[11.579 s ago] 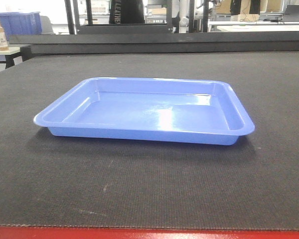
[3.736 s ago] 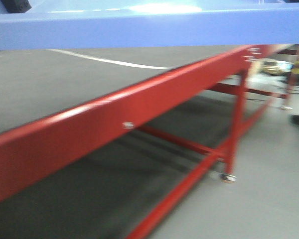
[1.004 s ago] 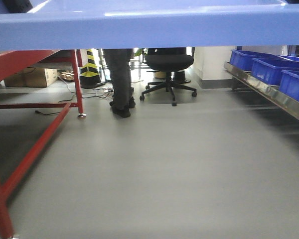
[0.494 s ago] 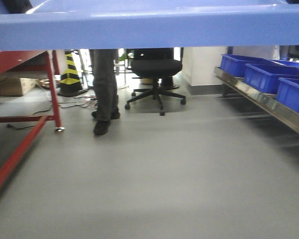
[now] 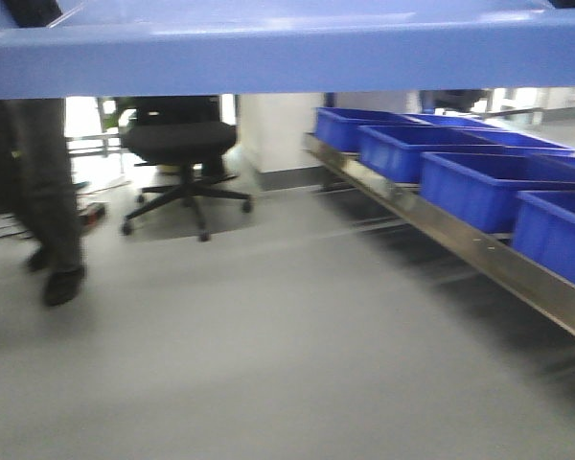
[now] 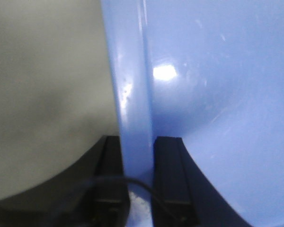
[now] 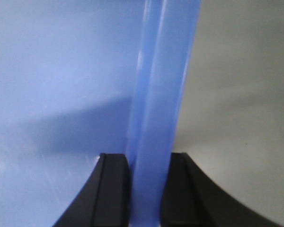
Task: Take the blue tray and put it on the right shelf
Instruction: 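Hold the tray while the base drives up to the steel shelf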
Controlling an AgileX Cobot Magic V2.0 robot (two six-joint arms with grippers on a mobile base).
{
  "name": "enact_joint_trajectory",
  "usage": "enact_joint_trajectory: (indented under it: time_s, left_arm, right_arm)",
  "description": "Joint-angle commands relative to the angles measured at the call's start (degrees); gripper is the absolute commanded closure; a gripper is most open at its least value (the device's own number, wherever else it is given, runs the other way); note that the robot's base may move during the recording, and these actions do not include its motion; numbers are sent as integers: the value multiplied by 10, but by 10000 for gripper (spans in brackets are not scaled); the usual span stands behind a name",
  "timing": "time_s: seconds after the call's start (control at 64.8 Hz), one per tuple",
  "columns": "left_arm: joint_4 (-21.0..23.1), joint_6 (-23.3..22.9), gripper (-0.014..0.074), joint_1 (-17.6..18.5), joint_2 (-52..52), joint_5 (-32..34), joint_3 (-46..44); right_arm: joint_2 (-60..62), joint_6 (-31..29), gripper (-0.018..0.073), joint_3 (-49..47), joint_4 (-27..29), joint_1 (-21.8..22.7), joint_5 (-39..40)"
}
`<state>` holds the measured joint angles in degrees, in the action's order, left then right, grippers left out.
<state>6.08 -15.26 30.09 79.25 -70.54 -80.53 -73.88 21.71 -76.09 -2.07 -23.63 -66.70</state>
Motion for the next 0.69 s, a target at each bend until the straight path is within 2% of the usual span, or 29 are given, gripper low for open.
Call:
enact_joint_trajectory:
  time_s: [0.0, 0.679]
  left_arm:
    - [7, 18, 645, 7, -20, -62, -14]
    - [7, 18, 645, 5, -20, -62, -14]
  right_arm:
    - [19, -14, 503, -17, -16, 1, 32]
    - [19, -14, 503, -17, -16, 1, 32]
